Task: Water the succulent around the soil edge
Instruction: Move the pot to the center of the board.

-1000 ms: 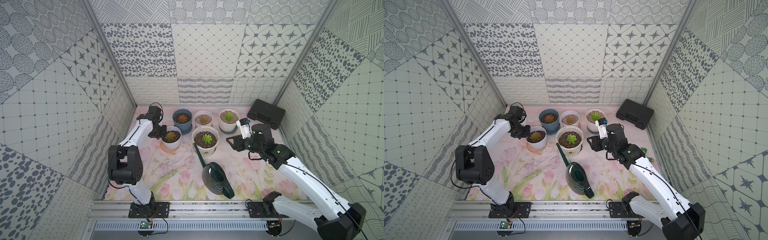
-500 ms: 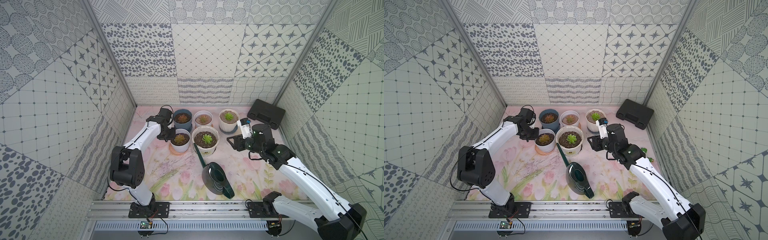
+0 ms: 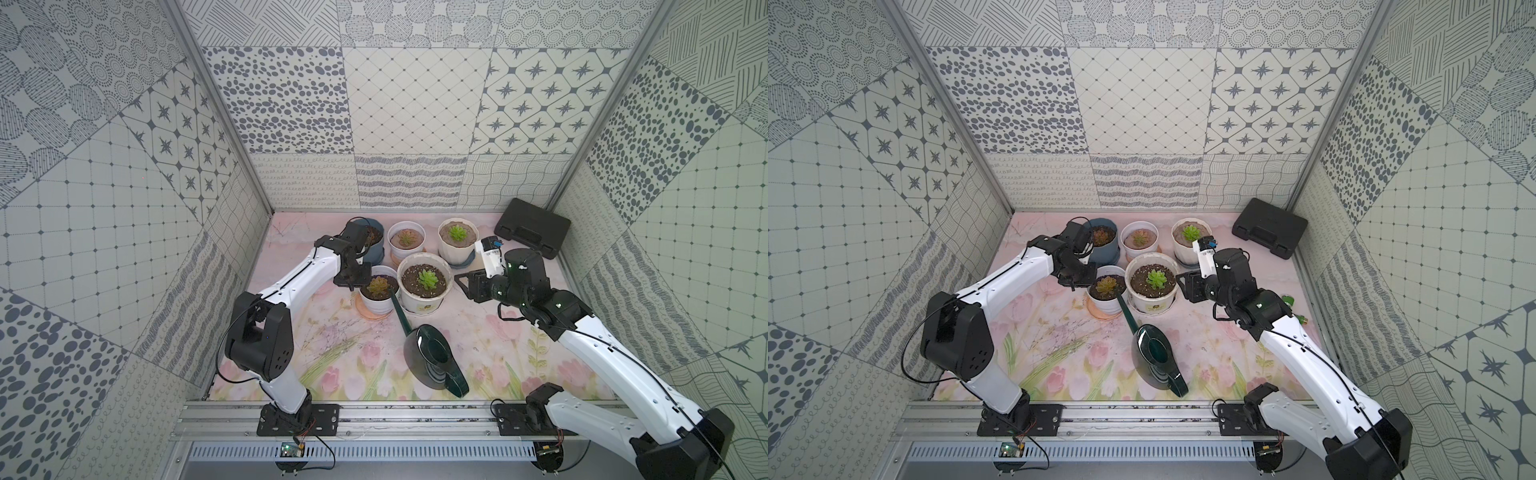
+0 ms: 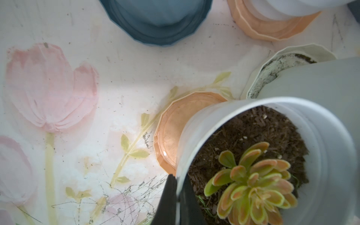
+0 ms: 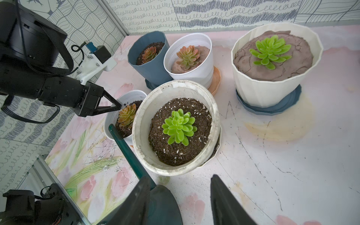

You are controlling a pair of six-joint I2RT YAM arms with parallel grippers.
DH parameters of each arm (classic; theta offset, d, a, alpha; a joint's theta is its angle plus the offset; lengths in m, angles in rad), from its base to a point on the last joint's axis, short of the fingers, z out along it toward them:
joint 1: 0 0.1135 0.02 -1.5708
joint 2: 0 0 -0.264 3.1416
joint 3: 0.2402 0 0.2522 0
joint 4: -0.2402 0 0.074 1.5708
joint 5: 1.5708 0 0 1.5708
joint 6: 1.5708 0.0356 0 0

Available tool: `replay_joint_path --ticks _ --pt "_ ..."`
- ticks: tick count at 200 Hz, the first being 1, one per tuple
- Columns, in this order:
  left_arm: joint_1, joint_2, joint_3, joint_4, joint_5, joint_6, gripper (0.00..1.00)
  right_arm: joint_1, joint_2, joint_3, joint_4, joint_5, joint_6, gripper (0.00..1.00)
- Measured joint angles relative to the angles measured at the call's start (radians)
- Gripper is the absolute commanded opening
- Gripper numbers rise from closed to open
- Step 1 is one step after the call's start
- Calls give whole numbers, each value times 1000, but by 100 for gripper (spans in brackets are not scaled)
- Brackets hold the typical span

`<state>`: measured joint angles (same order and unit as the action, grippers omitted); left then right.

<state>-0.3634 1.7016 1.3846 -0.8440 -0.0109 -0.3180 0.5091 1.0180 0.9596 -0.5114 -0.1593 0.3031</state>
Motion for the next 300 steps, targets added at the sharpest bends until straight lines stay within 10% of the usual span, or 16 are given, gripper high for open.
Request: replay_joint_path --ticks 93,212,300 --pt "-93 15 10 47 -120 -106 0 0 0 -1 0 11 0 52" --pt "6 -10 -37 92 -123 -120 0 3 2 -2 0 11 0 53" --pt "13 -3 -38 124 -122 -135 13 195 -165 -19 -104 109 27 63"
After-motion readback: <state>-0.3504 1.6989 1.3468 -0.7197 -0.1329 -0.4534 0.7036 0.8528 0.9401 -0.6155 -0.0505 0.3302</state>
